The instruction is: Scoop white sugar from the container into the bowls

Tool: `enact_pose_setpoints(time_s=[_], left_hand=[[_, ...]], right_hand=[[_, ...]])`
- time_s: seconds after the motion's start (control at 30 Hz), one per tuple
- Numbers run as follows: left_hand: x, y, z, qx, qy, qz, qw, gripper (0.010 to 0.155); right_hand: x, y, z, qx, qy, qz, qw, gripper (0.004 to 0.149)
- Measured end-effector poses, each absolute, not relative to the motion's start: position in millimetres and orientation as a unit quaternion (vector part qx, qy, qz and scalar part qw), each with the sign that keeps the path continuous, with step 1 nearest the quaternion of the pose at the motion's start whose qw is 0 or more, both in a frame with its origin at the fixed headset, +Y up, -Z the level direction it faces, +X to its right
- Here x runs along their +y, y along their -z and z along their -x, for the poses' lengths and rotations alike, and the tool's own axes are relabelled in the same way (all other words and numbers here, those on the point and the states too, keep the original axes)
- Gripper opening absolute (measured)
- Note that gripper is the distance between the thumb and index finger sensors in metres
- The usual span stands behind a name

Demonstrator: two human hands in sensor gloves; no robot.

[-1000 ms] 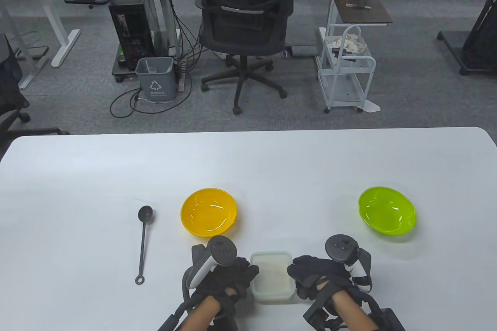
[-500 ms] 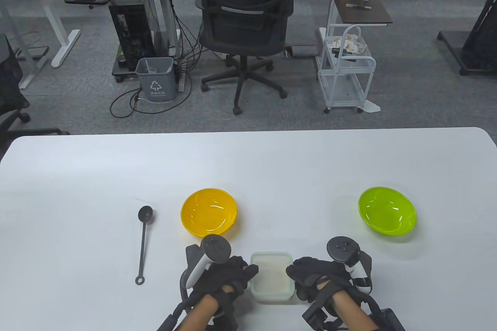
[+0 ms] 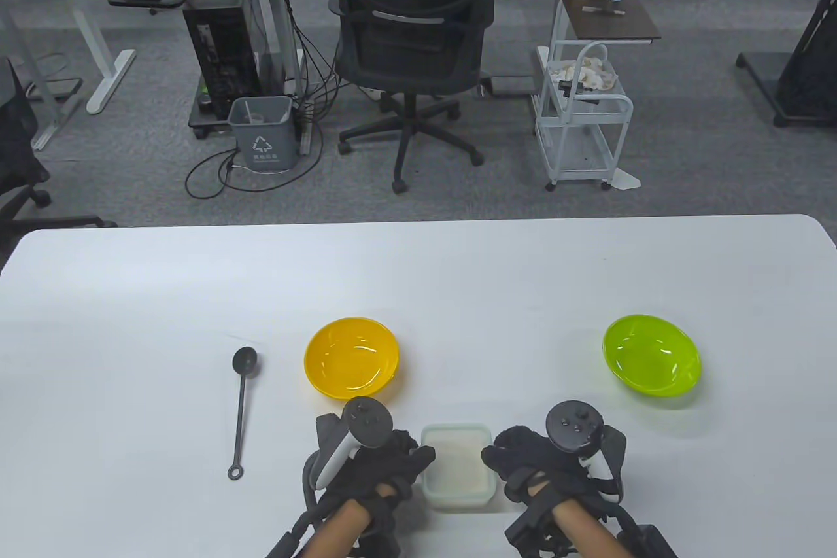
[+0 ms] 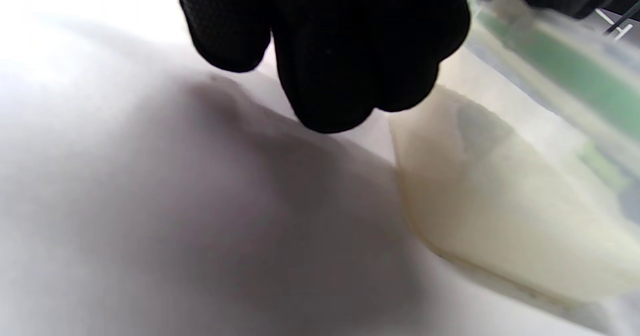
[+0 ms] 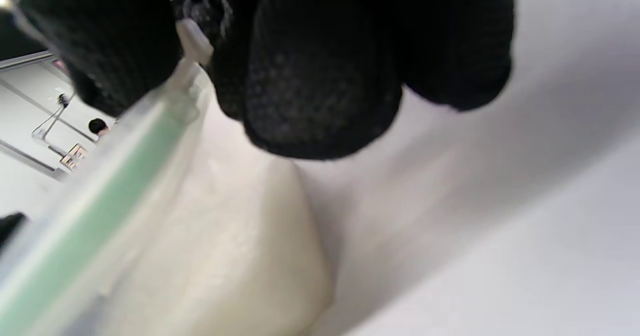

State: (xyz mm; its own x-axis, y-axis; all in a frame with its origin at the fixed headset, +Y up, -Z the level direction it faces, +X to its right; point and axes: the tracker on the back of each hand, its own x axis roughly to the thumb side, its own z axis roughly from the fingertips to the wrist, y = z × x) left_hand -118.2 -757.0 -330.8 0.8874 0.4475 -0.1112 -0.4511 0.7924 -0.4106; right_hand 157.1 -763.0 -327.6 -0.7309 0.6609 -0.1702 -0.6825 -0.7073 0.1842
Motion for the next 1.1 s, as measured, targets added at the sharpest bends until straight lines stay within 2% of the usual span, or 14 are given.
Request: enact_pose_setpoints(time_s=[0.2,0.27,0.3,0.37,0.47,0.57,0.67,0.77,0.83,0.97,1.1], left_hand=[[-743,326,105,-0.039,-0.159,0.151,0.975,0.075],[-734,323,101,-0.06,-0.122,0.106,0.985,0.083],[-730,323,99,-0.089,-0.114,0.105,0.984,0.085],[-724,323,95,-0.117,-0.104,0.114,0.981,0.09],[-720,322,85,-0.173,-0.092,0.141,0.97,0.096],[-723,324,72,-0.213,-0.033,0.218,0.952,0.102],[-727,326,64,-0.22,-0.008,0.235,0.947,0.107],[-732,328,57,-0.226,-0.004,0.257,0.939,0.111],[-733,328,54,-0.225,0.004,0.258,0.939,0.112],[-735,329,51,-0.224,0.018,0.253,0.941,0.112],[-734,329,49,-0.228,0.007,0.253,0.94,0.11]], right_hand=[[-750,322,-147,0.049,-0.962,-0.003,0.268,0.053],[-746,321,-147,0.038,-0.967,-0.017,0.252,0.058],[-742,321,-148,0.03,-0.967,-0.025,0.25,0.061],[-736,320,-150,0.022,-0.967,-0.04,0.25,0.065],[-717,316,-157,-0.027,-0.971,-0.07,0.229,0.072],[-696,312,-169,-0.084,-0.981,-0.108,0.138,0.075],[-690,309,-185,-0.111,-0.986,-0.115,0.04,0.079],[-695,305,-204,-0.123,-0.985,-0.11,-0.043,0.083],[-703,303,-213,-0.126,-0.985,-0.105,-0.062,0.084],[-724,304,-226,-0.112,-0.989,-0.086,-0.044,0.084],[-731,305,-232,-0.088,-0.993,-0.076,-0.032,0.084]])
